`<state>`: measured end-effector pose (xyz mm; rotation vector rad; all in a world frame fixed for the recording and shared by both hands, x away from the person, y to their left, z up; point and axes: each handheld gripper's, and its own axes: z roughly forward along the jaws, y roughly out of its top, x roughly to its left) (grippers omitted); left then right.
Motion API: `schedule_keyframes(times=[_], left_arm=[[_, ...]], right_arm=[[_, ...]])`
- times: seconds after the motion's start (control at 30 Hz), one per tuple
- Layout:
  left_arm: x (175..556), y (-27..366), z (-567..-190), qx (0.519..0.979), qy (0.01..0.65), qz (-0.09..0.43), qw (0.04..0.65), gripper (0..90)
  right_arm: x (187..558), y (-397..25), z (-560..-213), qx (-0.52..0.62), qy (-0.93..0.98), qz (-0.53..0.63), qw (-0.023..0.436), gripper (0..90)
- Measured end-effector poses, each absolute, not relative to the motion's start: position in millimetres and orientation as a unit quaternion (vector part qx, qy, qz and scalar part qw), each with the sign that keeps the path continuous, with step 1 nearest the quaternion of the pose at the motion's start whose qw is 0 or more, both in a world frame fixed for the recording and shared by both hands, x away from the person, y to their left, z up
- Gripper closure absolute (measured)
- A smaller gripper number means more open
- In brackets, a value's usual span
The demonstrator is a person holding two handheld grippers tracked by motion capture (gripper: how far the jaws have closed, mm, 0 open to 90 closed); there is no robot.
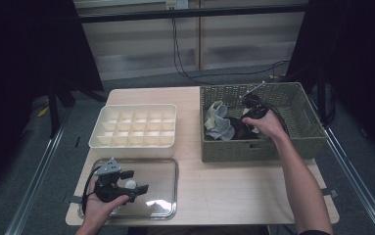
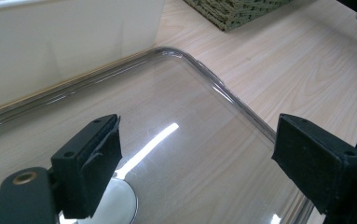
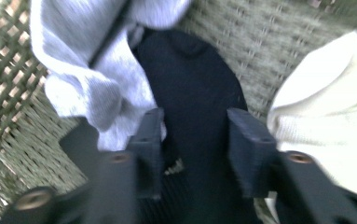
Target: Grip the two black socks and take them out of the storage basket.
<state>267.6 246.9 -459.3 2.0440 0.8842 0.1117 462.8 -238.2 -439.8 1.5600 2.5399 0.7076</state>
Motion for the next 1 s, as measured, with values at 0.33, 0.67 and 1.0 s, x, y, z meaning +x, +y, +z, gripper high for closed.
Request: schedule_keyframes(times=[0.33, 0.67, 1.0], left_arm=[[266.3, 250.5, -457.4, 0.818, 0.359, 0.049, 0.447, 14.9], [267.6, 251.1, -457.7, 0.818, 0.359, 0.05, 0.446, 14.7], [266.8, 250.1, -457.1, 0.821, 0.353, 0.051, 0.446, 14.7]], right_arm=[[462.3, -244.7, -429.0, 0.521, 0.806, 0.277, 0.037, 84.7], [453.4, -260.6, -408.5, 0.522, 0.764, 0.375, 0.056, 84.8], [440.3, -265.7, -398.1, 0.516, 0.738, 0.431, 0.059, 84.9]])
